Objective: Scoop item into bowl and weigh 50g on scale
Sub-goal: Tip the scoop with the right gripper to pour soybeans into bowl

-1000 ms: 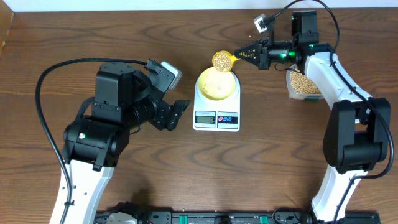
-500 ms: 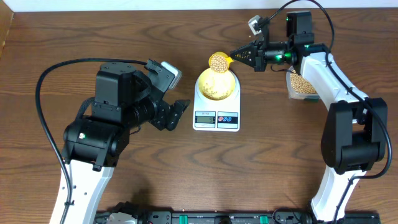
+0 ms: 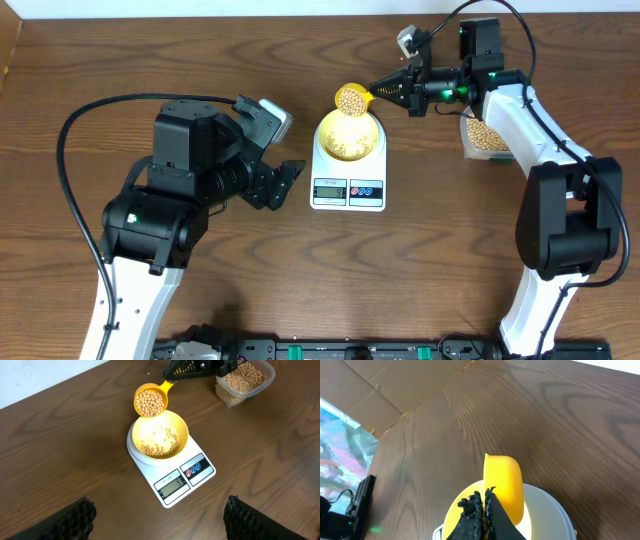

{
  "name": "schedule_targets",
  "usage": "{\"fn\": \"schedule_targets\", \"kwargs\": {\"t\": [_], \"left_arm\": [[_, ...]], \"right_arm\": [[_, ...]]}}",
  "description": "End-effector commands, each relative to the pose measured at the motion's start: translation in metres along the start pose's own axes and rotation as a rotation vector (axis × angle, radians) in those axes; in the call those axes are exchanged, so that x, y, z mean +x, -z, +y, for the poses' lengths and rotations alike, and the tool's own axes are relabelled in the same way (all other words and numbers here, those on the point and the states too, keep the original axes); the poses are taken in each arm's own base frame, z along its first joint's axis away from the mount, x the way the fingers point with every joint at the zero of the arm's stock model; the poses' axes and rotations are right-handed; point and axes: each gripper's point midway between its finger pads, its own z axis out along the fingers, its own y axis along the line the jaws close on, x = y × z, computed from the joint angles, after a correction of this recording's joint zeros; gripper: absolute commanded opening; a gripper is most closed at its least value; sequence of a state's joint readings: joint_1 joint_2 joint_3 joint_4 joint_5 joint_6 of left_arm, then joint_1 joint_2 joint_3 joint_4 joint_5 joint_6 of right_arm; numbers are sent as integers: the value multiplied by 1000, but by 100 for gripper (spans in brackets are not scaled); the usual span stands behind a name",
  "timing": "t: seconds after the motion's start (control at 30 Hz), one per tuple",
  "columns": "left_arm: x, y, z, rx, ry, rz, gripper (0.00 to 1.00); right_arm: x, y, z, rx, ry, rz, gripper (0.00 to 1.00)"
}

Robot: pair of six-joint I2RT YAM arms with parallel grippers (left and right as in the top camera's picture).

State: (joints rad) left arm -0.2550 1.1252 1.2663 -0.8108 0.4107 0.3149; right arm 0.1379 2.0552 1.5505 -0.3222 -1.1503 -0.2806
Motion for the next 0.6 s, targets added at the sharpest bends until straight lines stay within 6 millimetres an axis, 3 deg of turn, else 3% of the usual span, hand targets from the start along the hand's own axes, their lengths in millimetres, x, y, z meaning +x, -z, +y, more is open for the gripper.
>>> {"fn": "schedule_targets", "kwargs": {"t": [0.0, 0.57], "left_arm": [[2, 0, 0, 4, -3, 3, 84], [2, 0, 0, 4, -3, 3, 84]], "right_arm": [[3, -7, 5, -27, 46, 6, 1], [4, -13, 9, -34, 160, 13, 1]]}}
